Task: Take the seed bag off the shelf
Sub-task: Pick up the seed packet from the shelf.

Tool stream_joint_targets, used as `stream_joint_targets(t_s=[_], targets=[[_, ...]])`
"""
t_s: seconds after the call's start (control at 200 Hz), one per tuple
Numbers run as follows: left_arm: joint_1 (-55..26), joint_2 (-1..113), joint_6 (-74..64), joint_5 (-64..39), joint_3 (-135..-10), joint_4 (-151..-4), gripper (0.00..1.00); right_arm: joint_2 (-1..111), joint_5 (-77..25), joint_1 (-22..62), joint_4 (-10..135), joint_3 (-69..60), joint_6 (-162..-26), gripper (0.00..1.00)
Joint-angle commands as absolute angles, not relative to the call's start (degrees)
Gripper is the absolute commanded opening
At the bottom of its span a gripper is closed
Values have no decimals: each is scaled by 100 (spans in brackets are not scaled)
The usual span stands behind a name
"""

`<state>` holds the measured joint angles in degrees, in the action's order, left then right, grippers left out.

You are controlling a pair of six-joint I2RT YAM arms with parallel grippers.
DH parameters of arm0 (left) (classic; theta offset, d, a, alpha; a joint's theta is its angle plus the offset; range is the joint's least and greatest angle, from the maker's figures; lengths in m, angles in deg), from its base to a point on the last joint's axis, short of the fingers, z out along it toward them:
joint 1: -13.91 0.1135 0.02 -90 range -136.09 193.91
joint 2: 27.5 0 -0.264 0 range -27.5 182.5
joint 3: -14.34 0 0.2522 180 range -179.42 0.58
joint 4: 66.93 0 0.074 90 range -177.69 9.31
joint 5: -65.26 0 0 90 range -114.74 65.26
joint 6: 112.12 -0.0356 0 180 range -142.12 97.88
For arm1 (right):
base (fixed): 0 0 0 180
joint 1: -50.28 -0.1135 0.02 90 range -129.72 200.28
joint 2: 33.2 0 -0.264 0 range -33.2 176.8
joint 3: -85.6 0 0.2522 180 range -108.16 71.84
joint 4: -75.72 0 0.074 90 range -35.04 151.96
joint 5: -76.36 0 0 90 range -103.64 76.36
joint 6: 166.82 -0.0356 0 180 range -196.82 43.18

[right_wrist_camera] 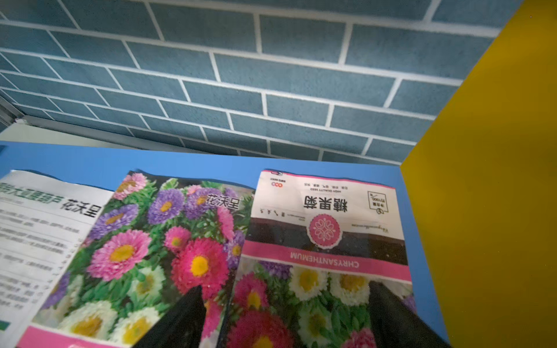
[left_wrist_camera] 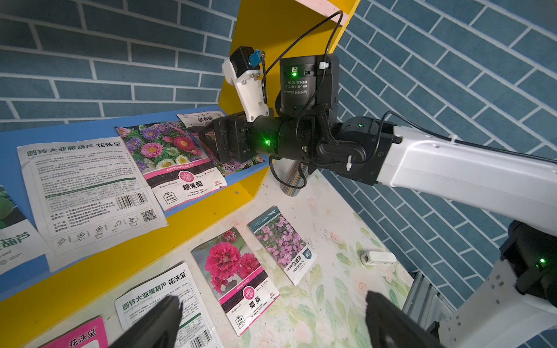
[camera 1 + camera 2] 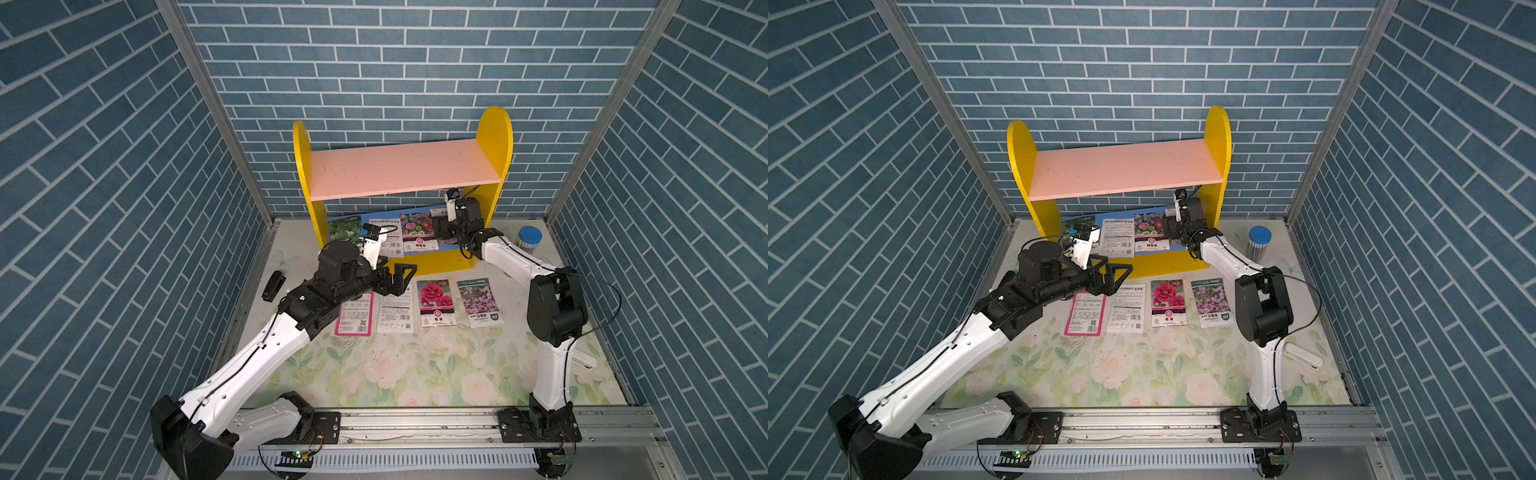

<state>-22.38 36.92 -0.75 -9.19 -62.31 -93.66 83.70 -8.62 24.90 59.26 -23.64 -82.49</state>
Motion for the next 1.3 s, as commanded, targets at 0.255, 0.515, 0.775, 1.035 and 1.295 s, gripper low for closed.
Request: stream_joint_targets(t_s=[0.255,0.515,0.775,1.035,1.295], targets=[[-2274,3716,-103,-909,-6130,-9340,100,8405,-858,2672,5827,-2154,-8202,82],[-2286,3704,-72,-931,-6079,-9355,100,7980,-885,2669,6089,-1390,-8207,82],[-2287,3683,-50,-926,-6050,-9336,100,7346,-938,2656,6371,-592,-8392,81],[-2306,3702,-14,-915,-6059,-9308,100,6831,-966,2595,6560,-152,-8657,81],[-2328,3660,-22,-928,-6100,-9353,100,6216,-1027,2567,6665,12,-8735,83]])
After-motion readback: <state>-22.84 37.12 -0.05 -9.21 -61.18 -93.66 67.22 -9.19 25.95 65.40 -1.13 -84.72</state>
